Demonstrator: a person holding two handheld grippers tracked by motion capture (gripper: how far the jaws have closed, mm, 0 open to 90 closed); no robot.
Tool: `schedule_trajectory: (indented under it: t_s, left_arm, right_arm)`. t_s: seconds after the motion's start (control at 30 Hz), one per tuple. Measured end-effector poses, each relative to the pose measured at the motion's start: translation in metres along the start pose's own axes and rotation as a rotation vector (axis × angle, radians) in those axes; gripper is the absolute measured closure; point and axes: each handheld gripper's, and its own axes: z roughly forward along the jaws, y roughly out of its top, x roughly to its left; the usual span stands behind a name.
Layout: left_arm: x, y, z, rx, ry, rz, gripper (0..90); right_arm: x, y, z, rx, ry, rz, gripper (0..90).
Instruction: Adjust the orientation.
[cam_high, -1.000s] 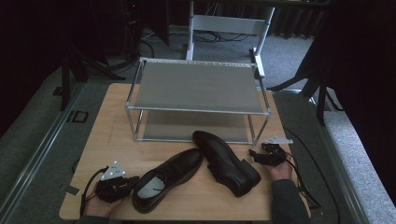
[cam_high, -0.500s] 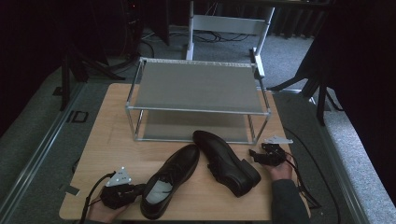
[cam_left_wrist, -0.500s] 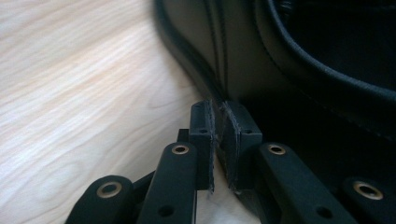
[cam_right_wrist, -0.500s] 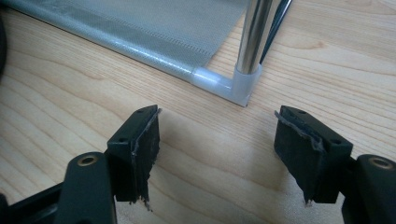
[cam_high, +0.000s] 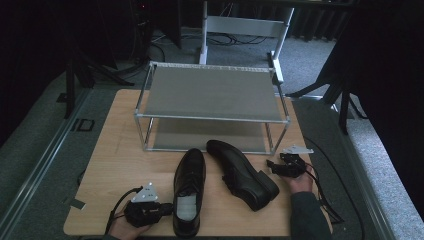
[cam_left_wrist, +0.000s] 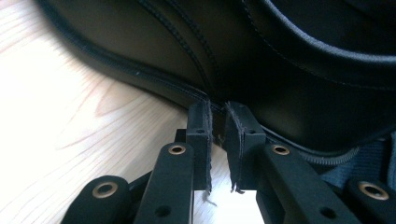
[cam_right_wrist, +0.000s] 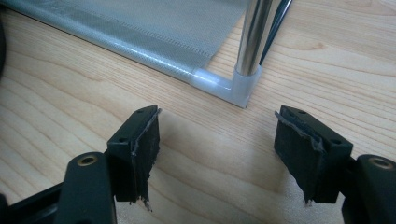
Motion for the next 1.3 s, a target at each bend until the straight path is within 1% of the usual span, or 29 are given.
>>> schedule_trajectory:
  t_s: [0.13,0.2,0.23,0.37,0.5,0.7,1.17,1.27,1.3]
  left_arm:
    - [-0.004,0.003,0.005,-0.001,-0.01,0.006,80.5]
    - [-0.006,0.006,0.01,0.002,-0.026,0.014,80.5]
    - [-0.006,0.006,0.01,0.002,-0.026,0.014,80.5]
    - [-0.011,0.011,0.02,-0.006,-0.044,0.015,80.5]
    - [-0.013,0.014,0.026,-0.006,-0.049,0.016,79.4]
    - [-0.016,0.022,0.036,-0.007,-0.052,0.036,79.2]
    - [-0.017,0.027,0.047,-0.03,-0.072,0.027,79.8]
    - [-0.017,0.027,0.048,-0.035,-0.074,0.025,79.8]
    - [-0.017,0.028,0.049,-0.037,-0.074,0.026,79.8]
  right_arm:
    - [0.0,0.0,0.0,0.0,-0.002,0.001,30.4]
    - [0.0,0.0,0.0,0.0,-0.003,0.001,30.4]
    - [0.0,0.0,0.0,0.0,-0.002,0.001,30.4]
    - [0.0,0.0,0.0,0.0,-0.002,0.001,30.4]
    - [0.0,0.0,0.0,0.0,-0.001,0.0,30.3]
    - [0.0,0.0,0.0,0.0,-0.001,0.0,30.3]
    - [0.001,0.0,0.0,0.0,-0.003,0.003,30.3]
    - [0.001,0.0,-0.001,0.004,-0.012,0.01,33.9]
    - [0.001,0.0,-0.001,0.004,-0.012,0.01,33.9]
